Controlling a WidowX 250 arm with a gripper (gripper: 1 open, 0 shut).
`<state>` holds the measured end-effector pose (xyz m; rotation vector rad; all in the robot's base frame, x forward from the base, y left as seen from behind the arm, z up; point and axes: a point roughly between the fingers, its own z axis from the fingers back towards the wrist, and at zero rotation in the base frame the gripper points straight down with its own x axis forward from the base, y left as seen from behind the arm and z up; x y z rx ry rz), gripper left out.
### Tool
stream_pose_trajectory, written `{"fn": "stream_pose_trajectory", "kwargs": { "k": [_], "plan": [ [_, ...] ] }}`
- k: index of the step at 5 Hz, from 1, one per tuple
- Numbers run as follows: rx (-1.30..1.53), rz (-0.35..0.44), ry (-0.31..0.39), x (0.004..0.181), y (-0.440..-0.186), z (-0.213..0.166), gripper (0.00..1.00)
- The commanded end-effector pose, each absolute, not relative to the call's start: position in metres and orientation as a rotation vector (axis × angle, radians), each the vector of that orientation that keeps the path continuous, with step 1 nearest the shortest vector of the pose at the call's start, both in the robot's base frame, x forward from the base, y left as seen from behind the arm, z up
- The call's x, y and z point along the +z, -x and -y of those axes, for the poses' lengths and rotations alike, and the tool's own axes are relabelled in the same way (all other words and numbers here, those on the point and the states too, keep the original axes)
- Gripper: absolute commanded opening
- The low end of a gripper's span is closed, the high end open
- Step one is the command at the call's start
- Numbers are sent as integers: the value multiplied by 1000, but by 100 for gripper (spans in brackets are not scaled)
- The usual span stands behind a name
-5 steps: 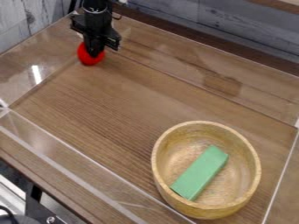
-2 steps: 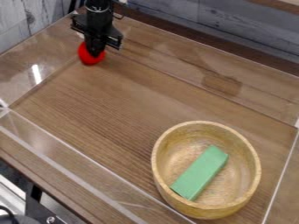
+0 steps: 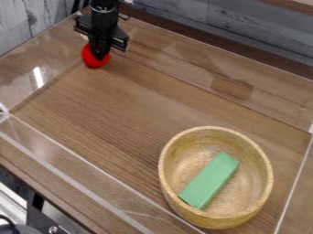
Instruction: Move the red object to the left side of the table
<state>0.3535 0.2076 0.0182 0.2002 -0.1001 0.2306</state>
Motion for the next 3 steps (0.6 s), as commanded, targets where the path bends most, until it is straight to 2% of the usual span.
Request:
{"fn": "stream_pose_trajectory", "kwargs": {
  "k": [1, 3],
  "plan": [
    [279, 53, -183, 8, -342, -211, 0],
    [316, 23, -169, 11, -335, -215, 0]
  ]
}}
